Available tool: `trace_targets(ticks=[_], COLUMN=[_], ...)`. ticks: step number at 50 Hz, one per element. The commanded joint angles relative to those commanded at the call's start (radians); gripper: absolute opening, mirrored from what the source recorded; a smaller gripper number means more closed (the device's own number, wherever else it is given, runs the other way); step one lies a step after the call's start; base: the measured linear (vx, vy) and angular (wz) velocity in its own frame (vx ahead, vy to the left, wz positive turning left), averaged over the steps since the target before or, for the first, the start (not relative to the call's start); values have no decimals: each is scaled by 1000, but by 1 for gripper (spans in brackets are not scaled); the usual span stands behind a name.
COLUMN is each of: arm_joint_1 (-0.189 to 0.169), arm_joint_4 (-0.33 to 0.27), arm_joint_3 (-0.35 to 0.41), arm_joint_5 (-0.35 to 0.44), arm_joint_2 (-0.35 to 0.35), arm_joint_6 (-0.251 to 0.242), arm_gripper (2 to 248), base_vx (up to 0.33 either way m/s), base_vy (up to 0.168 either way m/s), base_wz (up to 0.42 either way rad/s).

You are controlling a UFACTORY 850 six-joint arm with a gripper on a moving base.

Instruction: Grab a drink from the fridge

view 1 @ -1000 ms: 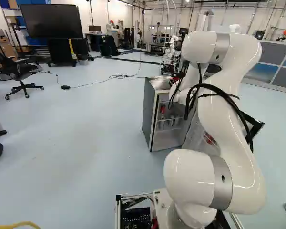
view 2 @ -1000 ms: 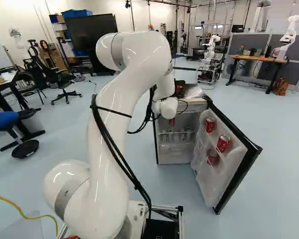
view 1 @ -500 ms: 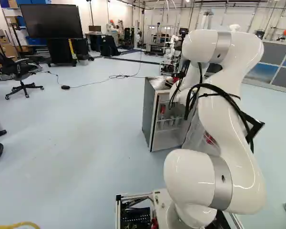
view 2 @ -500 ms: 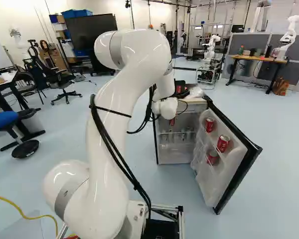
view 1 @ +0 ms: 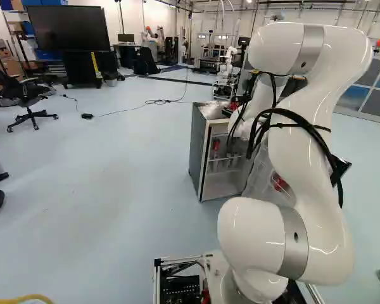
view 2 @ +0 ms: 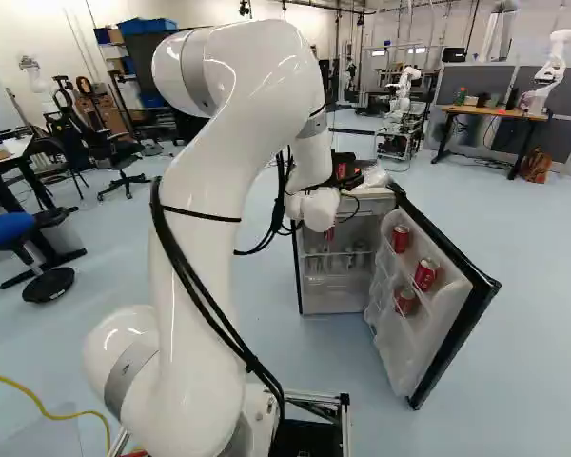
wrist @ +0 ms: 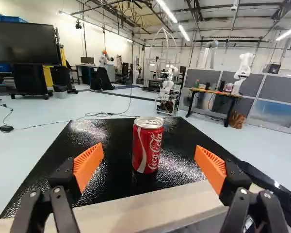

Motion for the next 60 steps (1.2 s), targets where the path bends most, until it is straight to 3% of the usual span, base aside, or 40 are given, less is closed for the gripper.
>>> trace_targets(ticks=[32, 60], arm_joint_1=[-63, -149], arm_joint_4=[0, 0], arm_joint_3=[155, 168], arm_joint_5=[0, -4], arm_joint_2=[181, 249], arm_joint_6=[0, 0], arm_gripper=[247, 247], base_vx=[0, 0], base_vy=[0, 0], base_wz=[0, 0])
